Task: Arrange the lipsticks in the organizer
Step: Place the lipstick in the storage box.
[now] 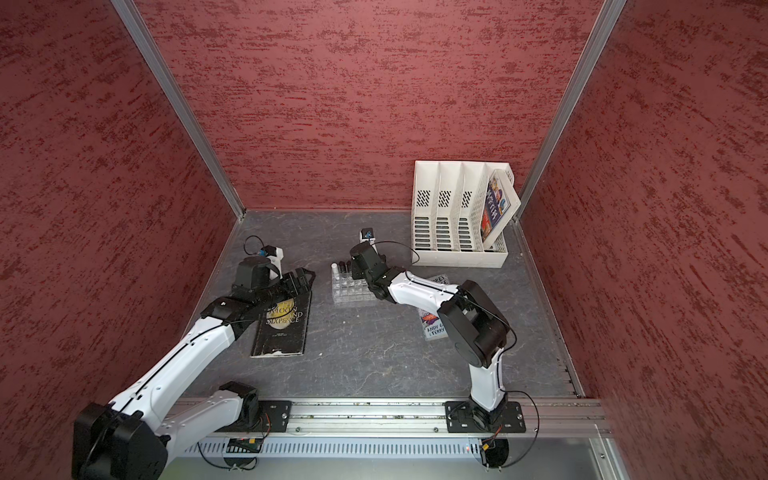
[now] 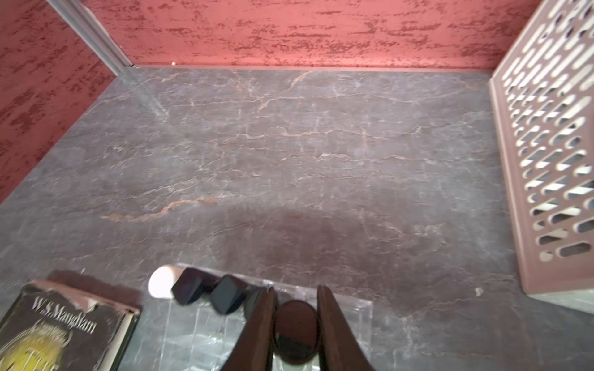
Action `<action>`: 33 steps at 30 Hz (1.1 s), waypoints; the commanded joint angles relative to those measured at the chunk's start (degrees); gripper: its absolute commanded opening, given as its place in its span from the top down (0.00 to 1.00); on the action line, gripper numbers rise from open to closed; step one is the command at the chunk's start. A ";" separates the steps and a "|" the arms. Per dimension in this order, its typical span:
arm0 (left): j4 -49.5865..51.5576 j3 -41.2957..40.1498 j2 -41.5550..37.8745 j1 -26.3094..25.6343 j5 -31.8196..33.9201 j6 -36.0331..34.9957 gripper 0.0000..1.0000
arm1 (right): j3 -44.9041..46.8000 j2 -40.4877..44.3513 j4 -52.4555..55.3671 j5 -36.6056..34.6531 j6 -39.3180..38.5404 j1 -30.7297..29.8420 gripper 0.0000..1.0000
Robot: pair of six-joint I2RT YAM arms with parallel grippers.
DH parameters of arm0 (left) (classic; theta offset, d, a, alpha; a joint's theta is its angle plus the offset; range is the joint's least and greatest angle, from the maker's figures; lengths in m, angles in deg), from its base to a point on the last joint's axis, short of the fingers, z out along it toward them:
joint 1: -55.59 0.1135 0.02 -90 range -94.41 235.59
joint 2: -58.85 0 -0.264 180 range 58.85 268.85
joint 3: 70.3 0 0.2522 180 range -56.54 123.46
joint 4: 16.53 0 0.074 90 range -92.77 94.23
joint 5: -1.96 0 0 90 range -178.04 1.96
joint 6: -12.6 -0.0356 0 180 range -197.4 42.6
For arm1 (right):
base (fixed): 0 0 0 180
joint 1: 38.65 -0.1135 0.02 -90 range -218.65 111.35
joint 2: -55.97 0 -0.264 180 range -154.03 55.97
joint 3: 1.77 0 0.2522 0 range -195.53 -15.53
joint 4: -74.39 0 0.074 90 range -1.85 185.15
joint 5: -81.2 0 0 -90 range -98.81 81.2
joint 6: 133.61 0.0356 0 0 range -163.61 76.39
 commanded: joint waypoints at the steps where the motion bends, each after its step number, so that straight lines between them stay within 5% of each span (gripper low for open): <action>1: -0.11 -0.70 0.65 0.31 -0.91 0.20 0.07 | -1.92 -0.86 -2.26 -3.08 -0.86 0.46 0.87; 33: -1.27 -1.46 0.42 0.40 -2.32 -0.32 0.09 | -4.75 -6.40 -5.28 -3.27 -1.44 2.31 0.91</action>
